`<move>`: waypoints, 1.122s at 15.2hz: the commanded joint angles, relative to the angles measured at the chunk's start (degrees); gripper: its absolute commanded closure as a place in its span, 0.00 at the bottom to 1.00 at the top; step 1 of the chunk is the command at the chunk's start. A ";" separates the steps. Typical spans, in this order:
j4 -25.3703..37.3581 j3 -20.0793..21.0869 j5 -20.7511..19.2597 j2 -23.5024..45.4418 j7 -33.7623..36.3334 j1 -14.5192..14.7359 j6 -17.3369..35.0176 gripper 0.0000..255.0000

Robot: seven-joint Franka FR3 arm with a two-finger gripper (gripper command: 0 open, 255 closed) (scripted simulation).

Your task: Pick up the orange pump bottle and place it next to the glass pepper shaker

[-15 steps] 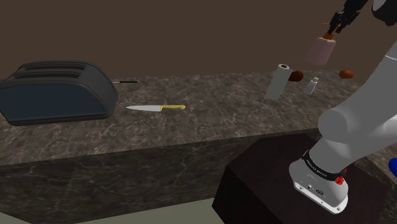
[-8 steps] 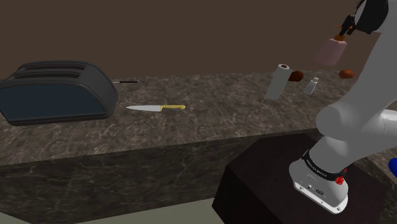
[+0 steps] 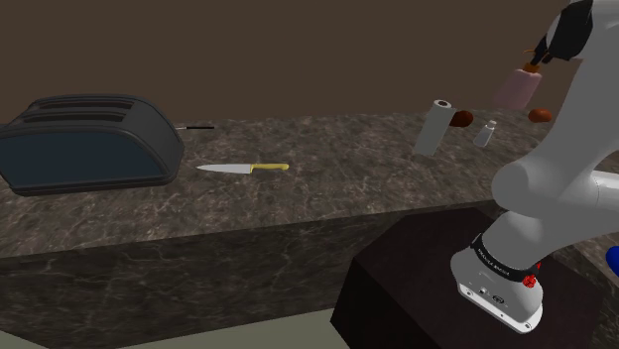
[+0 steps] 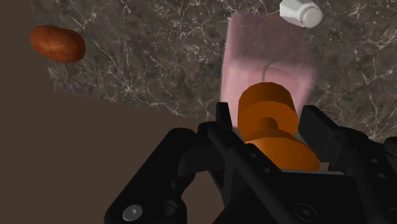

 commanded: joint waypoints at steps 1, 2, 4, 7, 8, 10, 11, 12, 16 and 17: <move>-2.01 -0.01 -0.08 -0.33 -0.24 0.43 1.68 1.00; -3.05 -0.01 -0.12 -0.49 -0.36 0.65 2.54 1.00; -5.02 0.00 -0.16 -0.75 -0.61 1.03 4.21 1.00; -7.73 0.04 -0.13 -0.99 -0.98 1.51 6.63 1.00; -8.57 0.06 -0.10 -1.03 -1.11 1.65 7.41 1.00; -10.18 0.12 -0.01 -1.06 -1.37 1.89 8.94 1.00; -10.94 0.16 0.05 -1.05 -1.50 2.00 9.69 1.00; -11.68 0.20 0.12 -1.03 -1.64 2.10 10.43 1.00; -14.42 0.39 0.48 -0.78 -2.20 2.40 13.31 1.00; -15.05 0.45 0.59 -0.68 -2.35 2.45 14.01 1.00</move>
